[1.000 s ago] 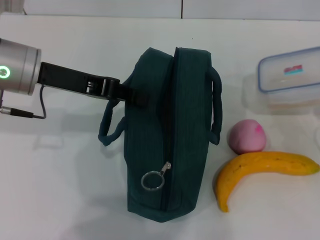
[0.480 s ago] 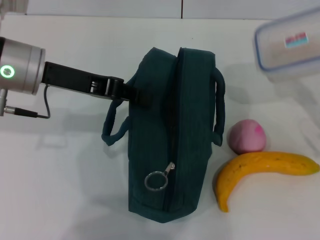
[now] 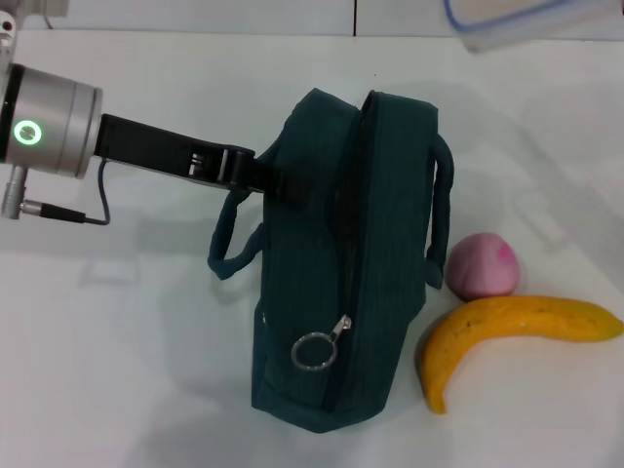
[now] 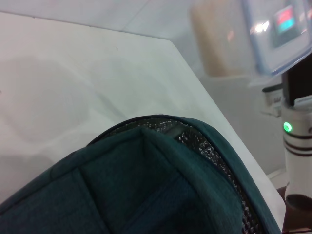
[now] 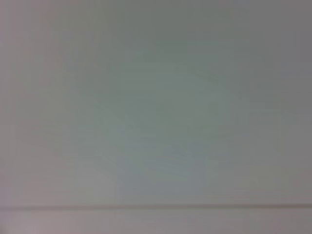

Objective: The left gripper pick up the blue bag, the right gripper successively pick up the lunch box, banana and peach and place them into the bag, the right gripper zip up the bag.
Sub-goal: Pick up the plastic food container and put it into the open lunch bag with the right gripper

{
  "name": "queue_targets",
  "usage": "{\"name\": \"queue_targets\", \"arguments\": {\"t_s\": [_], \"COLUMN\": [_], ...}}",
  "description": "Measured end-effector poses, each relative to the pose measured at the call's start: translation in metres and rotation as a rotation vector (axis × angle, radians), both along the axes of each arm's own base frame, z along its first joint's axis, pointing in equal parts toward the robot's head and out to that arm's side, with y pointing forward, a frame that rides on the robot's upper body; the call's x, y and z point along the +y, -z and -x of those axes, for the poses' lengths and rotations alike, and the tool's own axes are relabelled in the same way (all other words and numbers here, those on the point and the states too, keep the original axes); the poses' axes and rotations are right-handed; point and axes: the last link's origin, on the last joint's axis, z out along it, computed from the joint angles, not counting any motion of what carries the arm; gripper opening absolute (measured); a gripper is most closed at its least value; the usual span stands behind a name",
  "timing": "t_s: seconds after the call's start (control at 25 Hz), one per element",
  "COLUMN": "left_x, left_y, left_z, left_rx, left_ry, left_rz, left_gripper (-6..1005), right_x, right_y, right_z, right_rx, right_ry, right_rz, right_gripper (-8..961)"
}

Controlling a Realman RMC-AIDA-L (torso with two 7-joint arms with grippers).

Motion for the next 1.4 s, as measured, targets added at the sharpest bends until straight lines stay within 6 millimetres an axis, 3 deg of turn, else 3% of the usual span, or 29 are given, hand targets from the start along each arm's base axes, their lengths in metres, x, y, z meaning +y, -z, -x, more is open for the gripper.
{"name": "queue_targets", "arguments": {"t_s": [0.2, 0.4, 0.68, 1.0, 1.16, 1.4], "left_x": [0.004, 0.01, 0.013, 0.014, 0.014, 0.015], "left_y": [0.001, 0.001, -0.001, -0.002, -0.001, 0.004], "left_z": [-0.004, -0.006, -0.004, -0.004, -0.005, -0.009], "left_rx": [0.005, 0.012, 0.019, 0.021, 0.021, 0.014], "left_ry": [0.007, 0.01, 0.008, 0.01, 0.015, 0.041], "left_rz": [-0.013, -0.044, -0.064, -0.067, -0.067, -0.057], "left_gripper": [54, 54, 54, 54, 55, 55], "right_x": [0.009, 0.003, -0.012, -0.022, -0.024, -0.02], "right_y": [0.011, 0.031, 0.042, 0.043, 0.045, 0.056], "right_z": [0.03, 0.038, 0.021, -0.023, -0.02, 0.001], "right_rx": [-0.019, -0.081, -0.152, -0.329, -0.411, -0.531], "right_ry": [-0.102, -0.153, -0.143, -0.022, -0.08, -0.205], "right_rz": [0.052, 0.146, 0.21, 0.215, 0.183, 0.147], "right_gripper": [119, 134, 155, 179, 192, 210]}}
